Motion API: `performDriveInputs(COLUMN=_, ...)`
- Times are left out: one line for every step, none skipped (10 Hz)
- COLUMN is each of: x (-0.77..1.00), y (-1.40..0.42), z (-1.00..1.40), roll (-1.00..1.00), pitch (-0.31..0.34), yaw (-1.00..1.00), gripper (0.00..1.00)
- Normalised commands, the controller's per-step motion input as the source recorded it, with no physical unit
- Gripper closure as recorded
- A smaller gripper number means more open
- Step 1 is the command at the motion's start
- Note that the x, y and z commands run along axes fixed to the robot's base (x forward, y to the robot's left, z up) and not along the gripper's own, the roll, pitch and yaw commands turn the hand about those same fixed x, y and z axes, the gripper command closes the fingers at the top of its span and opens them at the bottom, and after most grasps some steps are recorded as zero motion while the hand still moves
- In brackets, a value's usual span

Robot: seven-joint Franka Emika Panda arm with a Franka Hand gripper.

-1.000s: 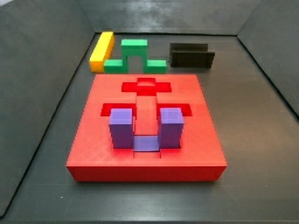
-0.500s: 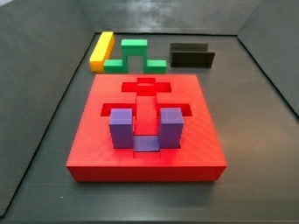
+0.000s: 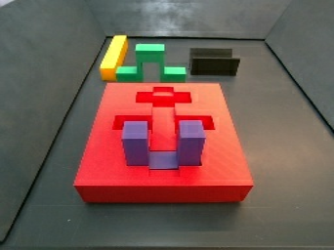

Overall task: Pick up the blue object. Move up. Place the blue object on the fixture. Regrasp the blue object. Move to above the board. Insert the blue object.
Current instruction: Move to above the board, then insert the blue object.

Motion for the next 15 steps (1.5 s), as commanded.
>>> performDriveInputs(x=-0.08, y=-0.01, z=0.00, roll=-0.62, pitch=-0.097, yaw=0.04, gripper=1.00)
performDriveInputs(x=-0.08, y=0.00, z=0.00, roll=-0.48, pitch=-0.094, yaw=0.02, gripper=1.00)
performDriveInputs(x=-0.06, y=0.01, z=0.00, roll=-0.28, pitch=-0.079, yaw=0.01, gripper=1.00)
performDriveInputs(x=0.00, y=0.00, z=-0.04, roll=-0.01, pitch=-0.003, yaw=0.00, gripper=1.00)
performDriveInputs(x=0.16, y=0.00, z=-0.31, roll=-0.27, pitch=-0.154, yaw=-0.18, gripper=1.00)
performDriveInputs(x=0.45, y=0.01, z=-0.35, roll=-0.36, pitch=-0.226, yaw=-0.21, gripper=1.00)
performDriveInputs(x=0.47, y=0.04, z=-0.38, roll=-0.34, pitch=-0.231, yaw=-0.22, gripper=1.00)
performDriveInputs(x=0.44, y=0.24, z=-0.47, roll=-0.28, pitch=-0.197, yaw=-0.13, gripper=1.00)
performDriveInputs(x=0.26, y=0.47, z=-0.52, roll=-0.27, pitch=-0.193, yaw=0.00, gripper=1.00)
performDriveInputs(x=0.23, y=0.45, z=-0.47, roll=-0.33, pitch=-0.204, yaw=0.19, gripper=1.00)
performDriveInputs(x=0.28, y=0.40, z=-0.40, roll=-0.36, pitch=-0.224, yaw=0.24, gripper=1.00)
performDriveInputs(x=0.27, y=0.32, z=-0.32, roll=-0.37, pitch=-0.261, yaw=0.21, gripper=1.00)
performDriveInputs(x=0.19, y=0.26, z=-0.29, roll=-0.38, pitch=-0.271, yaw=0.15, gripper=1.00)
performDriveInputs(x=0.03, y=0.21, z=-0.30, roll=-0.38, pitch=-0.251, yaw=0.01, gripper=1.00)
performDriveInputs(x=0.00, y=0.23, z=-0.40, roll=-0.33, pitch=-0.227, yaw=0.01, gripper=1.00)
